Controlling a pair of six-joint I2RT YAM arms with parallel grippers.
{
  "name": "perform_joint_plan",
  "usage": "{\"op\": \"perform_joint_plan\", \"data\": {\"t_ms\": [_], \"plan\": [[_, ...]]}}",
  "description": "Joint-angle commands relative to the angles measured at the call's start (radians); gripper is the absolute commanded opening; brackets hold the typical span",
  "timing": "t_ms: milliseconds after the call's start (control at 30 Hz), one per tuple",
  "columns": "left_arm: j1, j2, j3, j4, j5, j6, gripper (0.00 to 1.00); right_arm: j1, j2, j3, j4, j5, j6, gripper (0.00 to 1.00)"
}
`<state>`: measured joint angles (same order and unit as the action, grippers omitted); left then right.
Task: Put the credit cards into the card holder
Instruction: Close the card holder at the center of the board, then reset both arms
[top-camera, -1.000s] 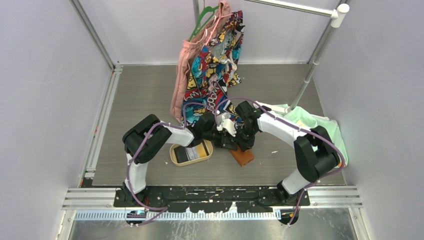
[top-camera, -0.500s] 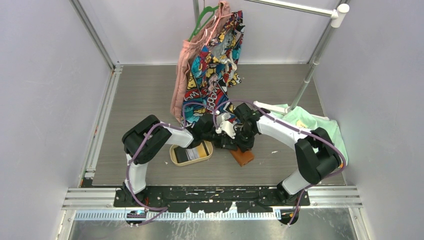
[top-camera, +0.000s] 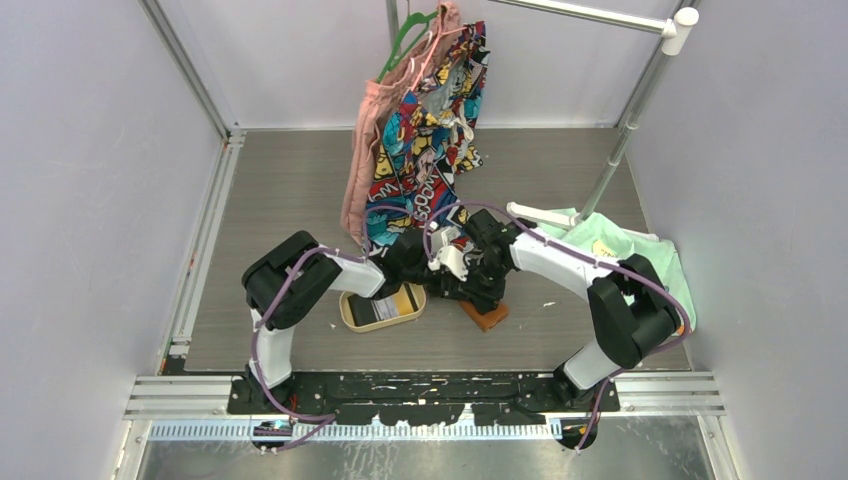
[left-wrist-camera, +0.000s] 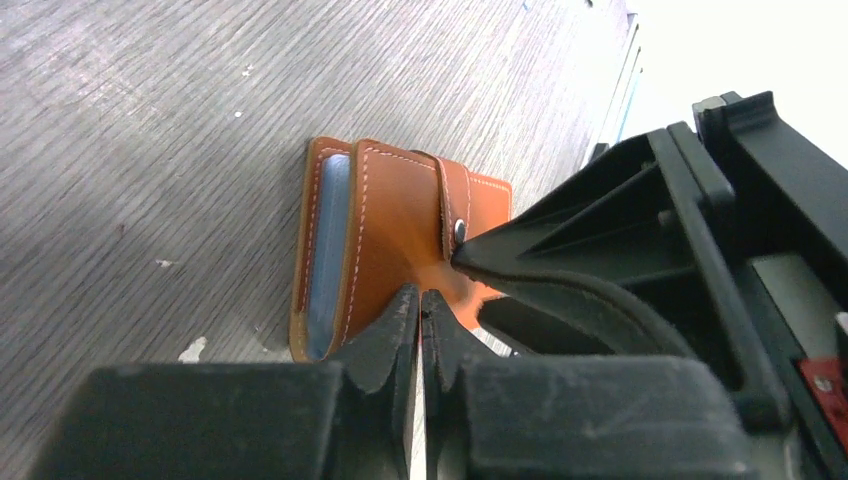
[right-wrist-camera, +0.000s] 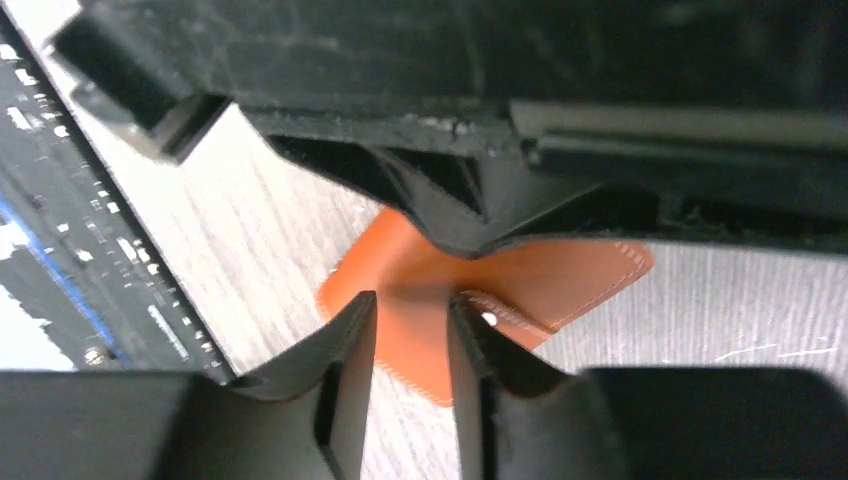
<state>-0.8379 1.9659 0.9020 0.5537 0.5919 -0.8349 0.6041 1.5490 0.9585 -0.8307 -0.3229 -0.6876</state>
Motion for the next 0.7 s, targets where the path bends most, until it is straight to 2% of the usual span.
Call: {"op": "perform_joint_plan", "data": {"t_ms": [0,67,167,400,433,533,600,667], "plan": [[-0.006,-0.095,0.015,-0.083,-0.043,0.078,0.10,-0.059,-0.039,0.073,-0.106,-0.081,0.009,0.45],[-0.007,-0.139,0.035,-0.140,-0.070,0.113,0.18,-0.107,-0.081,0.104,-0.140,-0.140,-0.011,0.56],[-0.001,-0.197,0.060,-0.224,-0.112,0.165,0.27,-0.175,-0.159,0.125,-0.177,-0.183,-0.030,0.65],[0.014,-0.345,0.081,-0.349,-0.160,0.277,0.32,-0.393,-0.353,0.127,-0.158,-0.233,0.006,0.80],[0.014,-0.375,0.077,-0.363,-0.171,0.302,0.32,-0.424,-0.381,0.126,-0.134,-0.231,0.025,0.85],[0.014,-0.483,0.064,-0.434,-0.217,0.378,0.33,-0.492,-0.467,0.121,-0.030,-0.158,0.128,0.99],[0.015,-0.593,0.062,-0.499,-0.263,0.445,0.34,-0.517,-0.504,0.154,0.021,-0.075,0.213,1.00],[0.018,-0.688,0.058,-0.548,-0.310,0.515,0.39,-0.519,-0.501,0.221,0.054,0.073,0.389,0.99]]}}
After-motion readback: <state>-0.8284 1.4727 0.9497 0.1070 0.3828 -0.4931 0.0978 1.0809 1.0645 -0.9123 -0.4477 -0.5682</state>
